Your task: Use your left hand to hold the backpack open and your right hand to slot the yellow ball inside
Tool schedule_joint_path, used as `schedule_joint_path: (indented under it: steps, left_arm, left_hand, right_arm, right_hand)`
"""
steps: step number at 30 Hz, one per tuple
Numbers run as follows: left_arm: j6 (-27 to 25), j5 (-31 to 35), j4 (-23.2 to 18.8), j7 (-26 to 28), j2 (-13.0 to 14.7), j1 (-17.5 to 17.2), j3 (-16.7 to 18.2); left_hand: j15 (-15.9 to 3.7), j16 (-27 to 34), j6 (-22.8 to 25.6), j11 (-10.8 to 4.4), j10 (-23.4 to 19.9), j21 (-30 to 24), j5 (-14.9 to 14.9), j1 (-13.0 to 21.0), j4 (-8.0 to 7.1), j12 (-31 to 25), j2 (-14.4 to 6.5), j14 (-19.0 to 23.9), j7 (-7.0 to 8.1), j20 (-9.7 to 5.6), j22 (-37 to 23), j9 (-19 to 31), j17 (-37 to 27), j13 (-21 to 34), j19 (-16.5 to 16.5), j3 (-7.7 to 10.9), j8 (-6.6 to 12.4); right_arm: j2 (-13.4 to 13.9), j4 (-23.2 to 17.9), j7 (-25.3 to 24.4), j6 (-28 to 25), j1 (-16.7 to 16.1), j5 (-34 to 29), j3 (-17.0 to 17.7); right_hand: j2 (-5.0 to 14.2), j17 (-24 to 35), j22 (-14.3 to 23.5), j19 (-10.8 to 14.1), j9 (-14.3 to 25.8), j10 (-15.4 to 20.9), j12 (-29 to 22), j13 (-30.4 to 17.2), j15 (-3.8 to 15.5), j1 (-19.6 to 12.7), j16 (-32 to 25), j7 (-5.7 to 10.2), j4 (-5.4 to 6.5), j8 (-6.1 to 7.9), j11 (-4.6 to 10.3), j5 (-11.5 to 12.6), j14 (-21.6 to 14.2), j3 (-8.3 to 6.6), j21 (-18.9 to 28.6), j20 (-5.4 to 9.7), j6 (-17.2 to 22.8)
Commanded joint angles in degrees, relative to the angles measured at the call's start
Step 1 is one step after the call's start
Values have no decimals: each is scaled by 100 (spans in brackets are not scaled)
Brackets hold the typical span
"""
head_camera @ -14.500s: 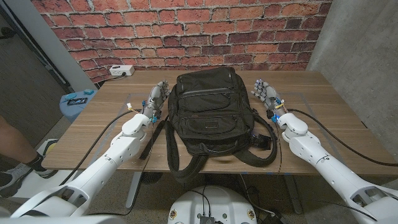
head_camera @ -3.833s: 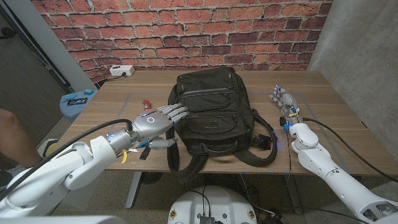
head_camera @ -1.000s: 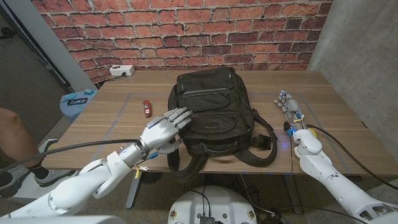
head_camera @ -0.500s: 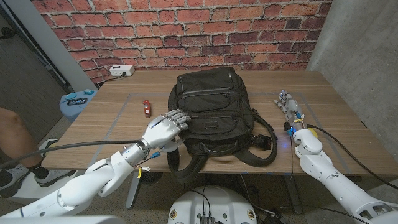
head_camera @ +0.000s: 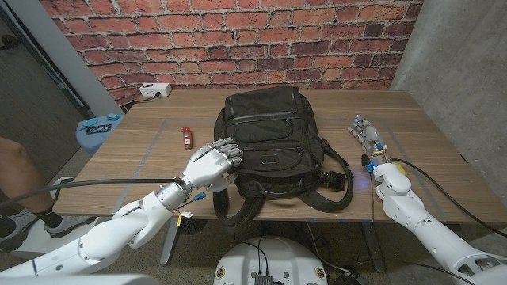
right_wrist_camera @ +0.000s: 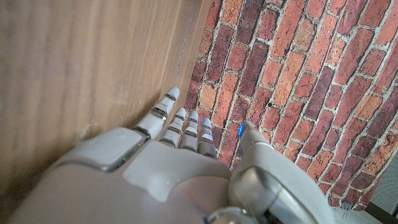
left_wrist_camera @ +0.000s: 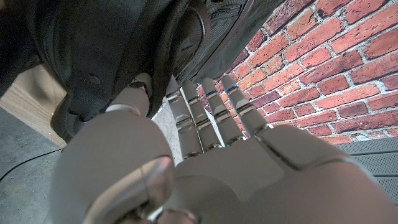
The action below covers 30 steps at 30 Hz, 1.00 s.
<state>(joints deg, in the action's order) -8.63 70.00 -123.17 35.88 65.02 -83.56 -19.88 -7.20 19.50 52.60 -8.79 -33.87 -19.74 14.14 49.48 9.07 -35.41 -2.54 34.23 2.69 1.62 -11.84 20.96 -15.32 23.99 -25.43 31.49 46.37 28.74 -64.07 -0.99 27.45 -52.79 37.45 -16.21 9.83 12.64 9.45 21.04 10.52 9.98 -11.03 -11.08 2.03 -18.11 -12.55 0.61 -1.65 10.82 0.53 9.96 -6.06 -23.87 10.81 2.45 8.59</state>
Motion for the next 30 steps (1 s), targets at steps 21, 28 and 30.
schedule_joint_path:
  steps: [21,28,30]
  left_arm:
    - [-241,-268,-287,90,221,111,54]
    - [-253,-361,-317,157,270,50,186]
    - [-251,-376,-330,161,289,31,221]
  left_hand:
    - [-100,79,256,-93,-347,-111,-6,69,-15,-260,-145,324,-43,-33,-20,-138,-99,183,-114,5,108]
    - [-101,76,258,-112,-412,-126,0,57,-14,-304,-150,403,-56,-35,-21,-128,-104,218,-112,16,140]
    - [-102,76,268,-116,-428,-129,1,57,-15,-314,-156,409,-45,-39,-21,-133,-110,225,-113,17,146]
  right_arm:
    - [120,-158,-16,-259,78,-57,-80]
    - [142,-241,-57,-313,84,-85,-92]
    - [142,-261,-67,-323,86,-91,-97]
  right_hand:
    - [13,21,32,18,21,-19,-33,-23,101,-51,-40,-13,4,27,-33,5,38,4,26,213,55]
    - [12,21,32,15,21,-17,-34,-23,103,-52,-41,-10,4,29,-34,5,37,6,25,210,60]
    - [12,21,32,16,21,-17,-34,-23,107,-52,-40,-13,4,29,-34,5,38,6,26,211,59]
